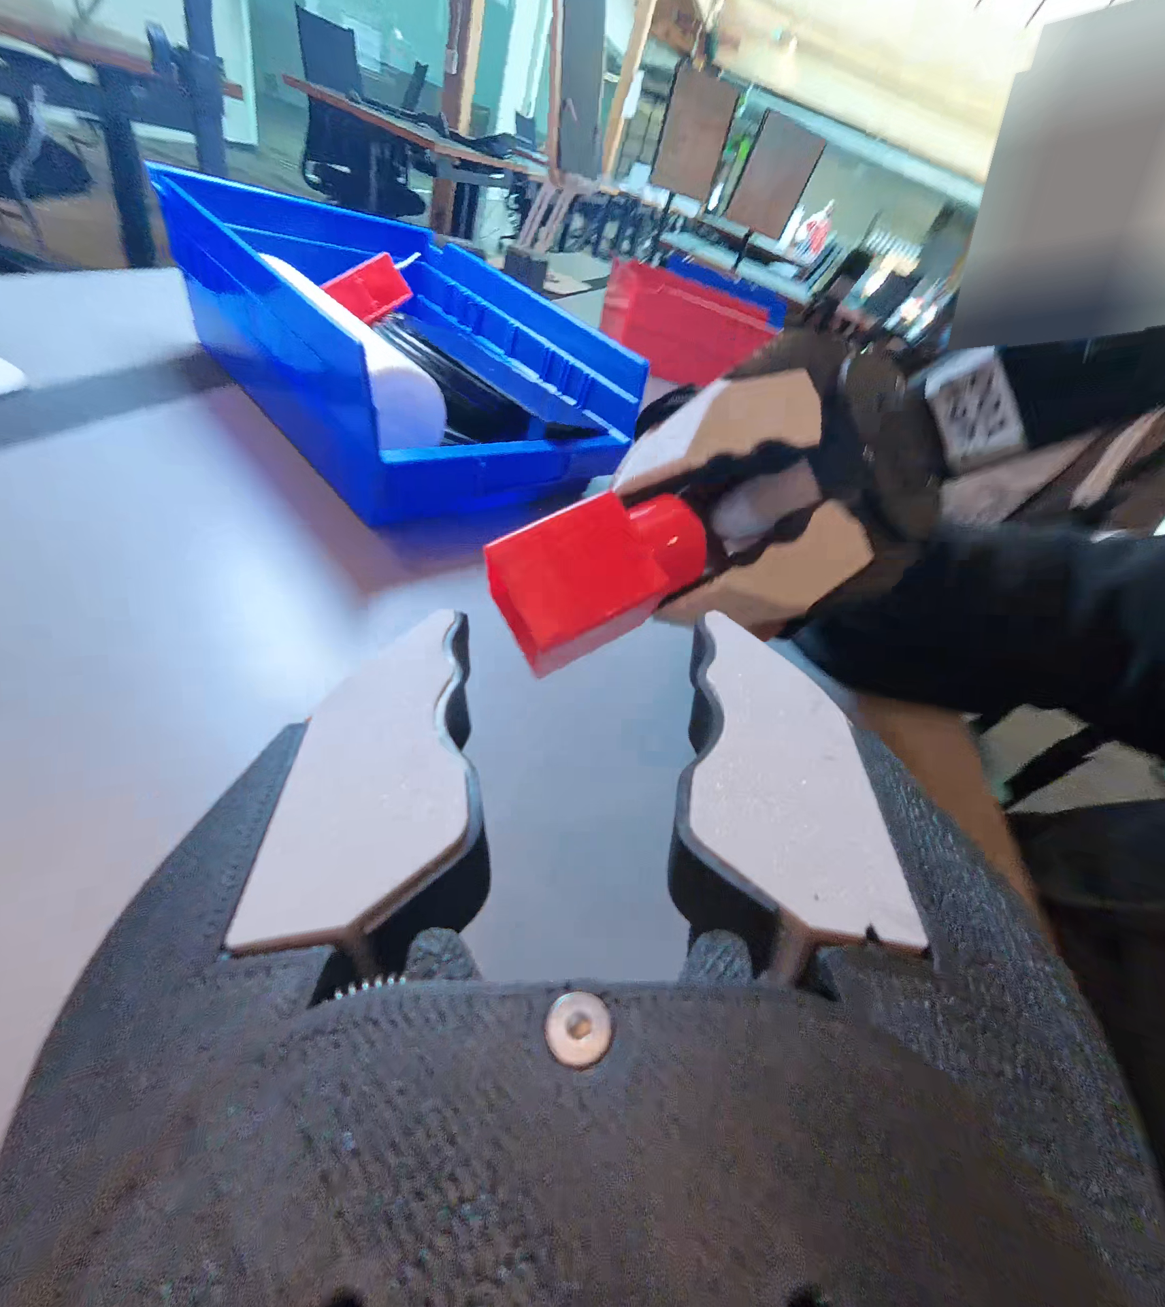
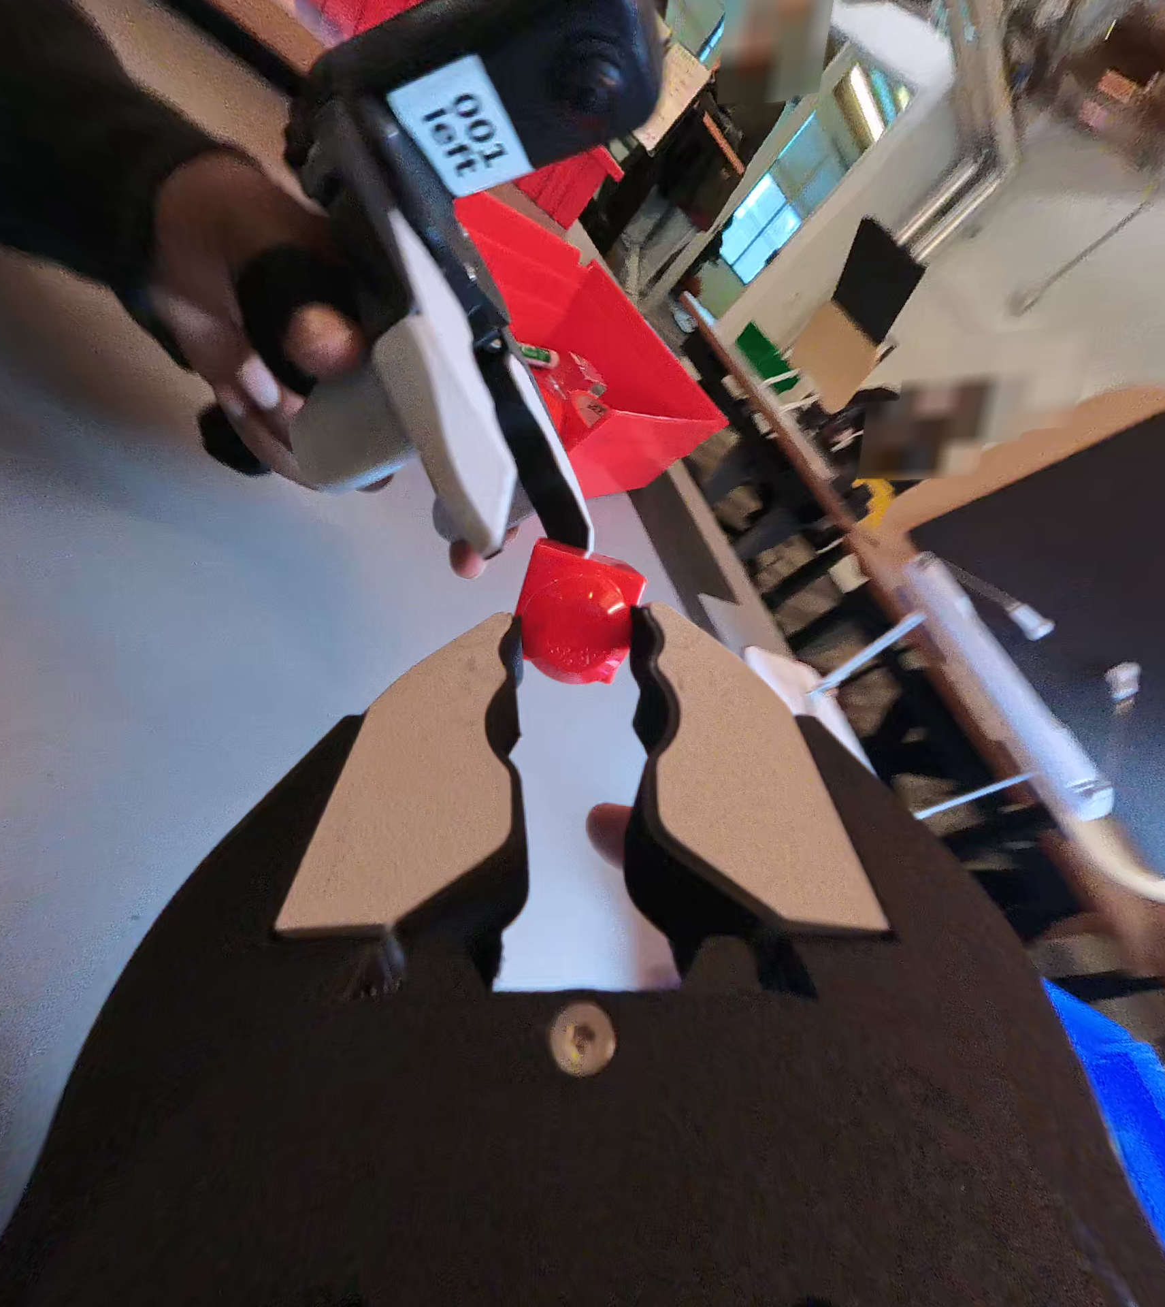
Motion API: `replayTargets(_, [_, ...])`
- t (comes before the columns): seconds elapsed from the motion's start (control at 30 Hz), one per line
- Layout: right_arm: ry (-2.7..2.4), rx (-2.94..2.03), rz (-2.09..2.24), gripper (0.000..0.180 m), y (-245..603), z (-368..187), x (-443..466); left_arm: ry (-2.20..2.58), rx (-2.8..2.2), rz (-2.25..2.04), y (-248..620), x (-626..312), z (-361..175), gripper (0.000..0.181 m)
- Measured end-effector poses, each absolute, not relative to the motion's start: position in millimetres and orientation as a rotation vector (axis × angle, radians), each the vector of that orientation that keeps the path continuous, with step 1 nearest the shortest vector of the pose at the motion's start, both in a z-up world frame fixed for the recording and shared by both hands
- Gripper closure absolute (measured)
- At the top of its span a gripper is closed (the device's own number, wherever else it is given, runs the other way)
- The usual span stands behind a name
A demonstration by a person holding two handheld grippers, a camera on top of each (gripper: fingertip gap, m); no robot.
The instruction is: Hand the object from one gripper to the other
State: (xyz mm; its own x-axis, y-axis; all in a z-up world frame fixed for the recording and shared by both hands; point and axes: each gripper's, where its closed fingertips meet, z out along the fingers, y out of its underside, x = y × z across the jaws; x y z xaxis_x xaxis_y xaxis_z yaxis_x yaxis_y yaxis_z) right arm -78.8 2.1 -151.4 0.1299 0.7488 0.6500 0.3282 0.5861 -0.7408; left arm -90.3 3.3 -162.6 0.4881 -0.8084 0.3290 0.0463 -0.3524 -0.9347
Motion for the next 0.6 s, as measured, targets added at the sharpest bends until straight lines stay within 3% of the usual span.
replayTargets(0.27, [-1.506, -0.712, 0.069, 0.15, -7, -154, -84, 0.699, -1.697, -1.009, -3, -80, -164, 0.128])
replayTargets(0.4, [-1.515, -0.874, 0.307, 0.148, -9, -157, -85, 0.808, -1.622, -0.812, -2, -86, -160, 0.131])
replayTargets(0.6, [-1.504, -1.207, 0.898, 0.126, -15, -154, -77, 1.128, -1.437, -0.259, -2, -98, -169, 0.147])
